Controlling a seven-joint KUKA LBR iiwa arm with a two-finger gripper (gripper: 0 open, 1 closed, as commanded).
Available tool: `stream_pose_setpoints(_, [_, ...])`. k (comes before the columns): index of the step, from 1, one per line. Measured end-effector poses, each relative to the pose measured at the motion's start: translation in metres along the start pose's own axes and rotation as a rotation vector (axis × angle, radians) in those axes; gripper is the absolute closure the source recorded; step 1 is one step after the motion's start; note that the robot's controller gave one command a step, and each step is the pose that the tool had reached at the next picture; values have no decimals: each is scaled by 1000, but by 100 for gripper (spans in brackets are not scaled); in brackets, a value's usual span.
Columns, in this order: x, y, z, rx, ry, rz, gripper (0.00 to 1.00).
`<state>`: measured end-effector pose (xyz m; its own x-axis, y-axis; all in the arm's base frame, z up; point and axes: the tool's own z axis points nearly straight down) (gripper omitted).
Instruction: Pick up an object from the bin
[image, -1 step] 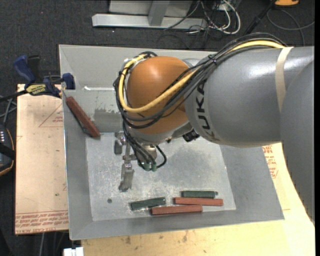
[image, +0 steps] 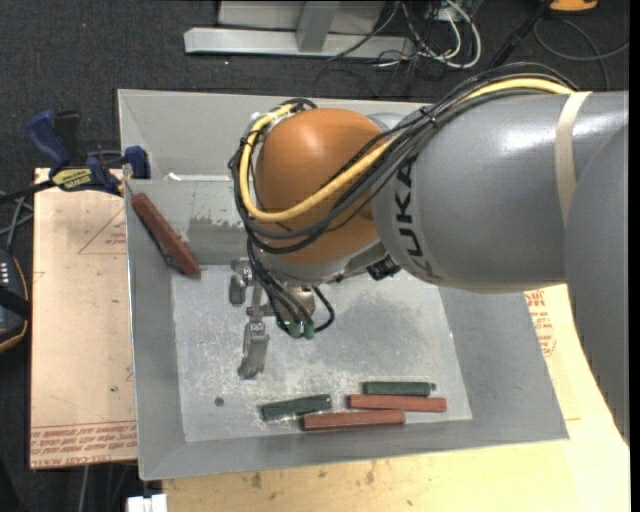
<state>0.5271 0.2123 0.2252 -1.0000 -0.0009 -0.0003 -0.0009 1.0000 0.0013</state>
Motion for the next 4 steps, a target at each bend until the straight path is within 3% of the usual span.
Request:
stream_pose_setpoints(1, [-1,-35,51,-2,-6,-48,0])
stream_pose_setpoints(2, [-4,-63,116,0,-3,-186,0])
stream_pose_setpoints(3, [15,-76,147,1,0,-236,0])
stream_pose_setpoints(4, [26,-85,145,-1,1,-440,0])
